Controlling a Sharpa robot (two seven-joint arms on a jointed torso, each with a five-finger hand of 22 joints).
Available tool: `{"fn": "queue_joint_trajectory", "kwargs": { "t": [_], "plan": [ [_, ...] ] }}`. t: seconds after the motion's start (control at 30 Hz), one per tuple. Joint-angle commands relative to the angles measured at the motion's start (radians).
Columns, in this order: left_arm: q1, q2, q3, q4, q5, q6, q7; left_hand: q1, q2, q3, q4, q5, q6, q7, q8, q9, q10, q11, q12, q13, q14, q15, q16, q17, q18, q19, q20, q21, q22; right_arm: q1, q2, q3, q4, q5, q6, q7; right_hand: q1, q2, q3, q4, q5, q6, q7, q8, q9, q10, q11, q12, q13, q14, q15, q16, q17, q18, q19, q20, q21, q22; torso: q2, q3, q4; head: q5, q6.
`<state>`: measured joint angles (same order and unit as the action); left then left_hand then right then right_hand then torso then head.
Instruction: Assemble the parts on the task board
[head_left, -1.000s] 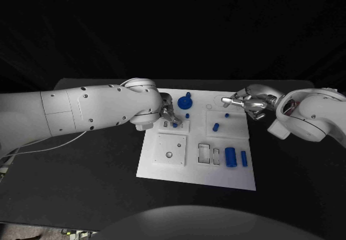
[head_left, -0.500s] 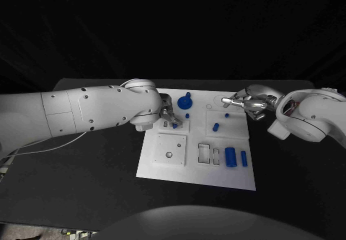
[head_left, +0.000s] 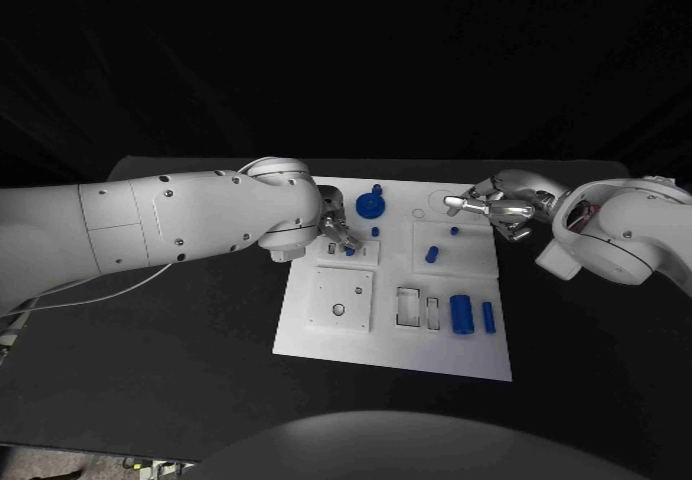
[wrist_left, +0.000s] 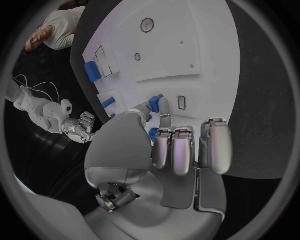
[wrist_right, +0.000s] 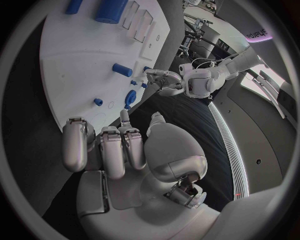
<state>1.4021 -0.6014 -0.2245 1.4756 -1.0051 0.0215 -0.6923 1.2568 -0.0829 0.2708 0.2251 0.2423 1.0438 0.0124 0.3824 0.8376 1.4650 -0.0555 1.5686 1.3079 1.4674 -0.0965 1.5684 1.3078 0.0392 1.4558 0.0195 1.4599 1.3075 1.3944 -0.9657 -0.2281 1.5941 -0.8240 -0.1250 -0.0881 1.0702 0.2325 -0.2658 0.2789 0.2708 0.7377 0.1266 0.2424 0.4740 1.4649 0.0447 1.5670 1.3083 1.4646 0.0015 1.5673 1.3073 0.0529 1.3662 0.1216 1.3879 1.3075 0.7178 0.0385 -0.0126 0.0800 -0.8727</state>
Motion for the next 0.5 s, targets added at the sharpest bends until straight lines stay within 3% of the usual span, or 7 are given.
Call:
{"fn": "queue_joint_trajectory", "kwargs": {
  "t": [0.03, 0.17, 0.5],
  "plan": [
    [-0.006, -0.01, -0.004, 0.011, -0.014, -0.045, -0.028, 0.022, 0.0, 0.004, -0.014, 0.026, 0.006, -0.004, -0.007, 0.002, 0.106, -0.002, 0.002, 0.263, 0.103, -0.001, 0.002, 0.263, 0.002, 0.001, -0.002, -0.002, 0.135, -0.001, 0.0, 0.0, -0.001, -0.001, 0.01, 0.005, 0.012, 0.002, -0.004, 0.001, 0.003, 0.002, 0.003, -0.004, 0.001, 0.106, 0.009, 0.004, 0.262, 0.106, 0.008, 0.003, 0.264, 0.006, -0.006, 0.002, -0.004, 0.185, 0.0, -0.0001, -0.0002, -0.001, 0.0],
    [-0.006, -0.031, -0.004, 0.035, -0.021, -0.081, -0.012, 0.038, -0.005, 0.01, -0.026, 0.053, 0.011, -0.006, -0.007, 0.003, 0.106, -0.005, 0.002, 0.263, 0.103, -0.004, 0.002, 0.263, 0.001, 0.005, -0.004, 0.0, 0.139, -0.001, 0.001, 0.0, -0.002, -0.001, 0.01, 0.005, 0.012, 0.002, -0.004, 0.001, 0.003, 0.002, 0.003, -0.004, 0.001, 0.106, 0.009, 0.004, 0.262, 0.106, 0.009, 0.003, 0.264, 0.006, -0.007, 0.002, -0.004, 0.185, -0.001, 0.0001, 0.0005, -0.001, 0.0],
    [-0.005, -0.052, -0.003, 0.051, -0.026, -0.099, -0.009, 0.046, -0.007, 0.021, -0.029, 0.029, 0.017, -0.007, -0.009, 0.003, 0.106, -0.006, 0.002, 0.263, 0.103, -0.006, 0.002, 0.263, 0.001, 0.006, -0.006, 0.0, 0.14, -0.002, 0.003, 0.0, -0.005, -0.001, 0.01, 0.004, 0.013, 0.003, -0.004, 0.001, 0.003, 0.001, 0.003, -0.005, 0.001, 0.106, 0.009, 0.004, 0.262, 0.106, 0.009, 0.003, 0.264, 0.006, -0.009, 0.002, -0.006, 0.184, 0.0, 0.0003, 0.0003, 0.002, 0.0]
  ]
}}
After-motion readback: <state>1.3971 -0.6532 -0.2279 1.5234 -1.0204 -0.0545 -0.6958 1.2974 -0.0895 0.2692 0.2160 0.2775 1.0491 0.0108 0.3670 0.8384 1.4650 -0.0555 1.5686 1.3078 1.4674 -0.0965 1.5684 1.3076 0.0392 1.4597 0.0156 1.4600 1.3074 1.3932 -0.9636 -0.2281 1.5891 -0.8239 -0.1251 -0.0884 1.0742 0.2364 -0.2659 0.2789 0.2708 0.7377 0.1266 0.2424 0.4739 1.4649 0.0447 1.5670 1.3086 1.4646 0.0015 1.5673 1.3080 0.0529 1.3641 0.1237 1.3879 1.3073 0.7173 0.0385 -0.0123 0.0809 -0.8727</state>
